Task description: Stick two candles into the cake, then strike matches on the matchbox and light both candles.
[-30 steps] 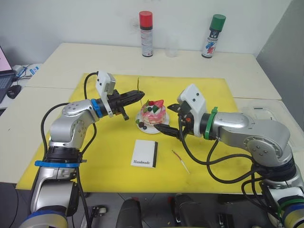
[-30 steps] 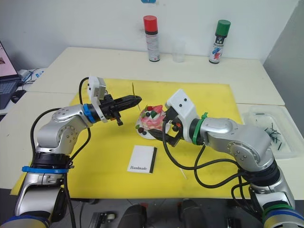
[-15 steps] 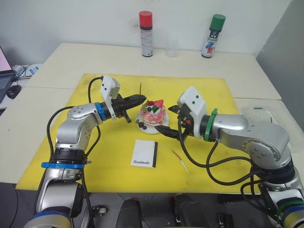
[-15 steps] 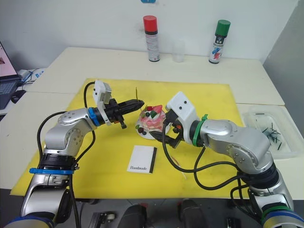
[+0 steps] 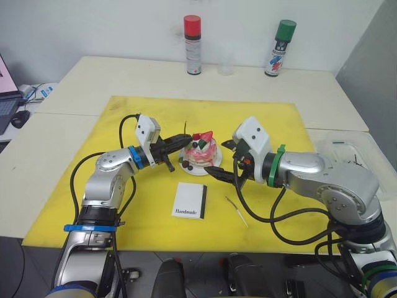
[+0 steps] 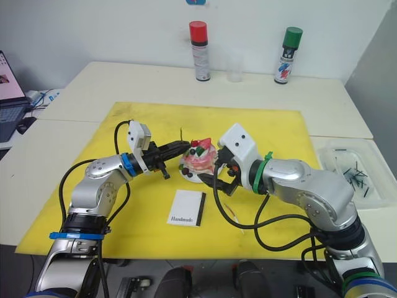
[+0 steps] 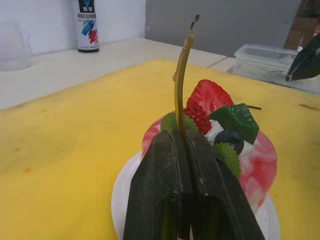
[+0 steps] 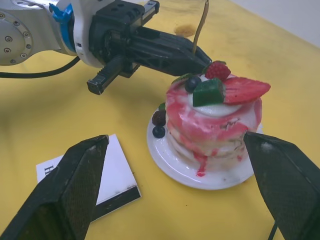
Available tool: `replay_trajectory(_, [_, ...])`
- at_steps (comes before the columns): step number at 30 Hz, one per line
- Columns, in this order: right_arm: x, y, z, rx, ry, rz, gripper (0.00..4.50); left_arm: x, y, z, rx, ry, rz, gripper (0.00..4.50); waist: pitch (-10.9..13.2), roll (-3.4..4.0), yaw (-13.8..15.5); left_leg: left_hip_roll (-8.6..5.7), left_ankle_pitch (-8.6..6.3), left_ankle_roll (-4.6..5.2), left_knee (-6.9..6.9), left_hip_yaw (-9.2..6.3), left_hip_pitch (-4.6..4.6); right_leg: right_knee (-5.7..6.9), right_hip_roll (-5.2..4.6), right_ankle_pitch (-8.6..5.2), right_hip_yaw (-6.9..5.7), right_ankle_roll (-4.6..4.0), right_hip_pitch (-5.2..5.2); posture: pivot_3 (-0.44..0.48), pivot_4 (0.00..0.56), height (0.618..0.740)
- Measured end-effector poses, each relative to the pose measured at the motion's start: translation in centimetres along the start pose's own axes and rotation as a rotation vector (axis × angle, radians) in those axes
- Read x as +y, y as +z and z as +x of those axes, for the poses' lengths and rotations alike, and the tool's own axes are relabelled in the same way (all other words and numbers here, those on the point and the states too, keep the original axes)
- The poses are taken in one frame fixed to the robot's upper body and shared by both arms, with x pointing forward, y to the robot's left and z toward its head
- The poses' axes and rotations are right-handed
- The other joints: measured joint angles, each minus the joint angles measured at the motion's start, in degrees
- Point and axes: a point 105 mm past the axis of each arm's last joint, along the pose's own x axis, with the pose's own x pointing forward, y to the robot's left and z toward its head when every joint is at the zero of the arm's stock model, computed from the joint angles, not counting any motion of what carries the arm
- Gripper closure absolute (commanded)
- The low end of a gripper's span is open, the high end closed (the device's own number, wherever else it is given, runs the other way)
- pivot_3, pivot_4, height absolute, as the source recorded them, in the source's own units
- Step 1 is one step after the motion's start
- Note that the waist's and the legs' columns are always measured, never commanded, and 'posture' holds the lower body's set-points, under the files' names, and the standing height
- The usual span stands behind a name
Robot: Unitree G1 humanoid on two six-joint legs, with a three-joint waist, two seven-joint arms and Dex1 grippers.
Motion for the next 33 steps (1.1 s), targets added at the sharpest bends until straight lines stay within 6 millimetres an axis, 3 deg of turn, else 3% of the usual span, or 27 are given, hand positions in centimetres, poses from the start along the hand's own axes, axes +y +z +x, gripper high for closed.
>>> replay_trajectory(5, [-0.3,0.1,-0.3,-0.013,-0.023,-0.003,0.02,0.0,0.2,0.2,-0.027,0.007,-0.032,4.5,0.0,0.0,-0.02,0.0,0.0,0.0,0.02,0.0,0.02,0.0,0.0,0.01,0.0,0.02,0.02,0.0,0.15,0.684])
replay_trajectory(6, [-0.3,0.1,-0.3,-0.016,-0.025,0.0,0.0,0.0,0.3,0.2,-0.028,0.007,-0.039,3.87,0.0,0.0,-0.03,0.0,0.0,0.0,0.01,0.0,0.02,0.0,0.0,0.01,0.0,0.01,0.02,0.0,0.15,0.684])
replay_trajectory(11, [-0.2,0.5,-0.3,-0.04,-0.026,0.006,0.0,0.1,0.5,-0.3,-0.003,0.005,-0.048,2.34,0.0,0.01,-0.08,0.0,0.0,0.0,0.0,0.0,-0.01,0.0,0.0,0.0,0.0,0.01,-0.01,0.0,0.15,0.684])
replay_trajectory(18, [-0.7,1.6,-1.1,-0.119,-0.065,0.027,0.0,0.8,2.9,-2.9,0.011,0.038,0.014,0.13,0.01,0.01,-0.25,0.01,0.0,0.0,-0.01,0.0,-0.01,0.0,0.0,0.0,0.0,0.01,-0.02,0.0,0.15,0.684])
replay_trajectory(22, [-0.8,1.9,-3.5,-0.139,-0.064,-0.012,0.0,-0.7,2.9,-5.1,0.117,-0.032,-0.004,0.03,0.02,0.03,-0.18,0.02,-0.01,-0.02,-0.06,-0.02,-0.02,-0.05,-0.04,-0.11,-0.06,-0.05,-0.01,0.0,0.15,0.684])
replay_trajectory(28, [1.7,-3.6,-6.6,0.07,0.04,0.03,0.0,-6.1,3.4,-5.9,0.191,-0.269,-0.07,0.03,0.04,0.04,0.24,0.01,-0.02,-0.03,-0.07,-0.04,0.0,-0.03,-0.09,-0.27,-0.1,-0.07,0.01,0.0,0.15,0.684])
replay_trajectory(33, [3.0,-6.5,-6.7,0.153,0.039,0.077,0.0,-9.8,3.2,-5.9,0.226,-0.445,-0.045,0.03,0.05,0.08,-0.4,0.0,-0.02,-0.03,-0.03,0.0,0.17,0.0,-0.08,-0.4,-0.03,-0.32,0.09,0.0,0.15,0.684])
